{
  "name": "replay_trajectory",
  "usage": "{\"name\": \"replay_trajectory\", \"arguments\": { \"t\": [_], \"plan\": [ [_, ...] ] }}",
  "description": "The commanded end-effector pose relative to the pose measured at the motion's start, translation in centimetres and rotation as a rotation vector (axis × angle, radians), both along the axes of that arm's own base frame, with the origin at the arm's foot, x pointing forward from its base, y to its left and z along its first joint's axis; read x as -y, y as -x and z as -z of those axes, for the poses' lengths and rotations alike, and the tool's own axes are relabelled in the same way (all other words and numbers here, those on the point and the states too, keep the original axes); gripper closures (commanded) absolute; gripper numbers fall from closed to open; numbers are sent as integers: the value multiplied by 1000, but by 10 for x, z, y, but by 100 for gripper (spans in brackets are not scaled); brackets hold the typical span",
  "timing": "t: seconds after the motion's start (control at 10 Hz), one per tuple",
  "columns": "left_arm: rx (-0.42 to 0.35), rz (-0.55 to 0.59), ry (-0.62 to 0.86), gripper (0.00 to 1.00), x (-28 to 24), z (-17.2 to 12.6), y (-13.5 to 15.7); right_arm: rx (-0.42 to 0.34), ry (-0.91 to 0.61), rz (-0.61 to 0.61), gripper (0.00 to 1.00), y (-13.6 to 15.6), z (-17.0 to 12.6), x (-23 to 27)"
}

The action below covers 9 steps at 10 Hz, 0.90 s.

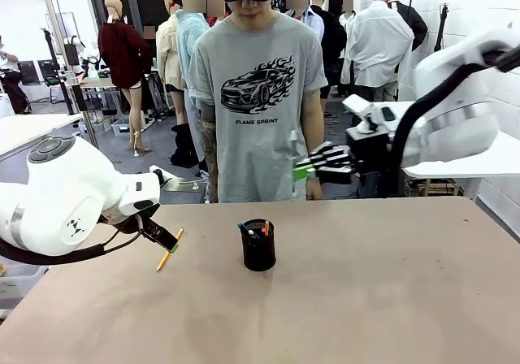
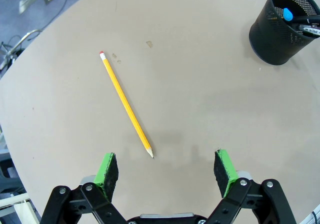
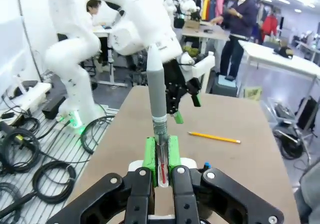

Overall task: Place the pens into the pen holder.
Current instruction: Pick up a writing instrument from the table and place it into the Pen holder.

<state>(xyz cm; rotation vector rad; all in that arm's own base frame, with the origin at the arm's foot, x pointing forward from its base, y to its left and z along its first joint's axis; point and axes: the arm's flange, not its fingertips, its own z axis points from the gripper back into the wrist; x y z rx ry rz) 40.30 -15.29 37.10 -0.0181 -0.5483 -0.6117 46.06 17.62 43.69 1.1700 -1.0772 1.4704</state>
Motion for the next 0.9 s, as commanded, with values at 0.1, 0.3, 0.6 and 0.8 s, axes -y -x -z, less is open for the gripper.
{"name": "replay_trajectory", "arguments": {
  "t": [0.1,0.3,0.6,0.8],
  "plan": [
    [0,-4,4,0,-2,0,0,-1,-11,-19,100,4,-7,24],
    [0,-4,4,0,-2,0,0,-1,-11,-19,100,4,-7,24],
    [0,-4,4,0,-2,0,0,-17,4,-65,100,-27,18,-6],
    [0,-4,4,0,-2,0,0,-21,5,-123,100,-52,43,-25]
  ]
}}
